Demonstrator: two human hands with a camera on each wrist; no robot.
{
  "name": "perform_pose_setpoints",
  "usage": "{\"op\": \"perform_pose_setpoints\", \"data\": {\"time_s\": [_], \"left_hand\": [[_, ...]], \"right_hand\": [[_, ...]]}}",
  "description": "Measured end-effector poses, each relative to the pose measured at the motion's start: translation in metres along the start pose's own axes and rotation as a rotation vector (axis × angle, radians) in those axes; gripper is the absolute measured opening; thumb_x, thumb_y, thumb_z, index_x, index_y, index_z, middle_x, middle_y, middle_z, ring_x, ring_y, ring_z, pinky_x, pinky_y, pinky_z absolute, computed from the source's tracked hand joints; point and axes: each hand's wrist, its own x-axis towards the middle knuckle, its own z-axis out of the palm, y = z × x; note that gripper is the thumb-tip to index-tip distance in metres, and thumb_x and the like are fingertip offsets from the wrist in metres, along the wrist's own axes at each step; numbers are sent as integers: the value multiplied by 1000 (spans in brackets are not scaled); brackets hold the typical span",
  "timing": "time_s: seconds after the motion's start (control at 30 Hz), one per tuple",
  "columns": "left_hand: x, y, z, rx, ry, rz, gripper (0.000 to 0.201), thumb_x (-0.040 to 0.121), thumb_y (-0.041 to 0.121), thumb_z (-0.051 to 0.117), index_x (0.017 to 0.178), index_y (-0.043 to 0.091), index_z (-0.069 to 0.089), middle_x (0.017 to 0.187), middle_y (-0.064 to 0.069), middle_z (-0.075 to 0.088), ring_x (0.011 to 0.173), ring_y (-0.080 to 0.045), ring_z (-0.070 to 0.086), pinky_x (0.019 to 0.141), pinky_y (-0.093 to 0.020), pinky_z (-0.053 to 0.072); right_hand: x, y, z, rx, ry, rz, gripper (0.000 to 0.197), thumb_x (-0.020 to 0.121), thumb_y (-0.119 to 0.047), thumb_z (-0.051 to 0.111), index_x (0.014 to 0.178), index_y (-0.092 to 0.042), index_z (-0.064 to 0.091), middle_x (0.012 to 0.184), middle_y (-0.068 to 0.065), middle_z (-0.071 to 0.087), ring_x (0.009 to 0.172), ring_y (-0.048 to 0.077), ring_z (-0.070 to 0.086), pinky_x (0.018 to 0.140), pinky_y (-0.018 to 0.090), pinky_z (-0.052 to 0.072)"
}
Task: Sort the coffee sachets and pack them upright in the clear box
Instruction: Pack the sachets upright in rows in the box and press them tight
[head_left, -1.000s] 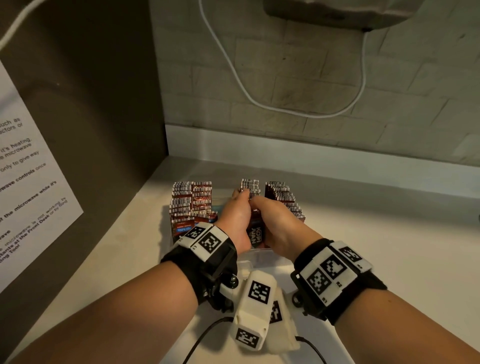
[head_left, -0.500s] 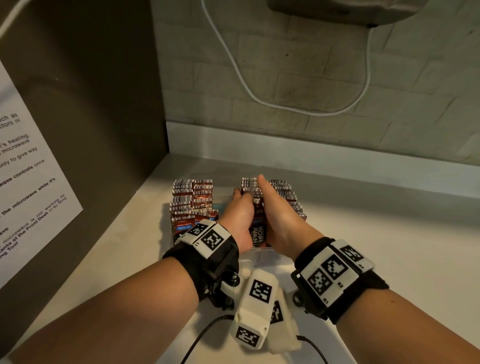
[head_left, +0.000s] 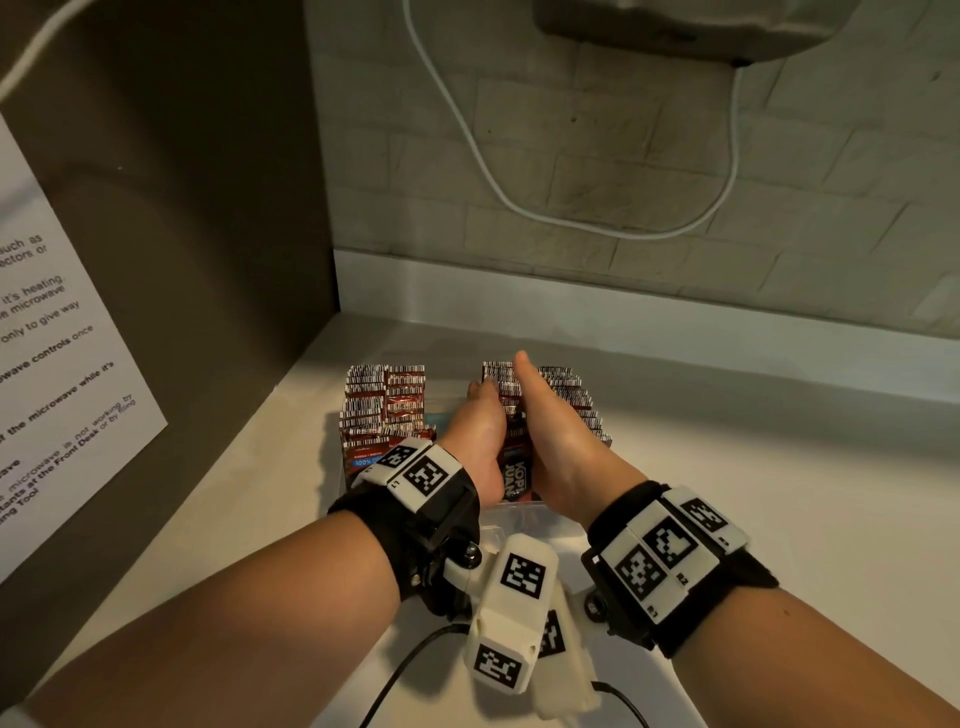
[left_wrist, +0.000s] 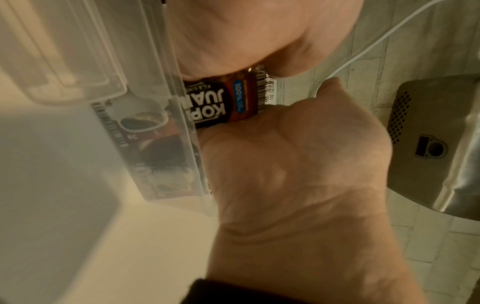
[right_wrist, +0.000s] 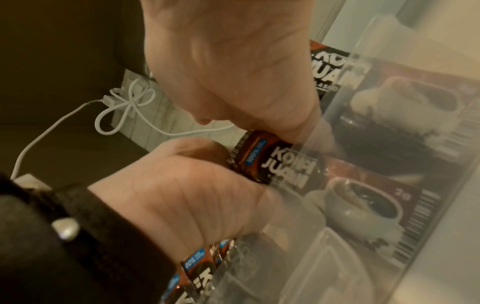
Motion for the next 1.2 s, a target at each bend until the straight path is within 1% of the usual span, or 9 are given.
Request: {"op": "perform_pose_setpoints", "data": {"time_s": [0.13, 0.3, 0.37, 0.57, 0.63, 0.7, 0.87, 1.07, 1.2], "left_hand": [[3, 4, 2, 59, 84, 47, 51, 93, 50, 42, 143, 40, 41, 128, -10, 61, 105, -37, 65, 90, -59, 50], [-15, 7, 7, -23, 52, 5, 53, 96, 58, 41, 121, 17, 63, 110, -16, 70, 101, -35, 67, 95, -53, 49], [-23, 7, 7, -37, 52, -7, 57, 94, 62, 41, 112, 13, 65, 104, -17, 71, 95, -34, 68, 91, -49, 52], [-39, 10, 6, -53, 70, 16, 55, 95, 61, 39, 100, 12, 64, 98, -17, 69, 90, -33, 67, 89, -48, 52], [-43, 8, 6, -70, 53, 22, 55, 95, 60, 39, 98, 12, 66, 94, -17, 70, 87, -32, 68, 82, -44, 54], [-47, 7, 8, -60, 45, 31, 55, 94, 61, 39, 94, 13, 66, 89, -15, 71, 84, -30, 68, 76, -40, 54], [-56, 9, 17, -44, 18, 28, 62, 91, 67, 41, 110, 14, 68, 106, -17, 71, 98, -31, 68, 95, -46, 51], [-58, 11, 19, -36, 31, 23, 61, 93, 65, 38, 108, 14, 67, 111, -16, 69, 102, -31, 66, 97, -45, 50], [-64, 13, 20, -42, 28, 27, 65, 93, 66, 37, 123, 14, 63, 121, -17, 65, 111, -31, 63, 102, -46, 47]], "right_hand": [[-1, -1, 2, -7, 0, 9, 65, 89, -67, 40, 117, -13, 63, 107, 15, 70, 97, 28, 67, 77, 37, 54], [-1, -2, 3, -8, 12, 1, 67, 89, -67, 40, 124, -14, 61, 113, 15, 68, 103, 28, 65, 91, 42, 51], [-2, -1, 3, -10, 19, -7, 66, 89, -66, 39, 127, -15, 59, 115, 14, 67, 105, 28, 65, 94, 42, 50], [-4, 1, -1, 15, -2, -21, 60, 93, -62, 38, 124, -16, 61, 109, 13, 70, 96, 26, 68, 77, 35, 55], [-4, 1, -1, 9, -10, -14, 61, 92, -63, 37, 122, -16, 62, 105, 12, 71, 91, 25, 70, 68, 32, 56], [-5, 0, -1, -1, -6, -14, 62, 91, -64, 37, 123, -17, 61, 106, 12, 71, 89, 24, 70, 66, 32, 55], [-5, 1, -2, 2, -14, -39, 61, 93, -62, 36, 129, -18, 58, 116, 13, 68, 103, 25, 66, 88, 36, 52], [-3, 1, -1, 24, -6, -45, 61, 93, -63, 36, 129, -18, 58, 120, 12, 66, 106, 25, 65, 85, 33, 52], [-1, 2, -2, 10, -20, -47, 63, 92, -64, 36, 130, -19, 57, 119, 12, 66, 105, 25, 66, 85, 34, 53]]}}
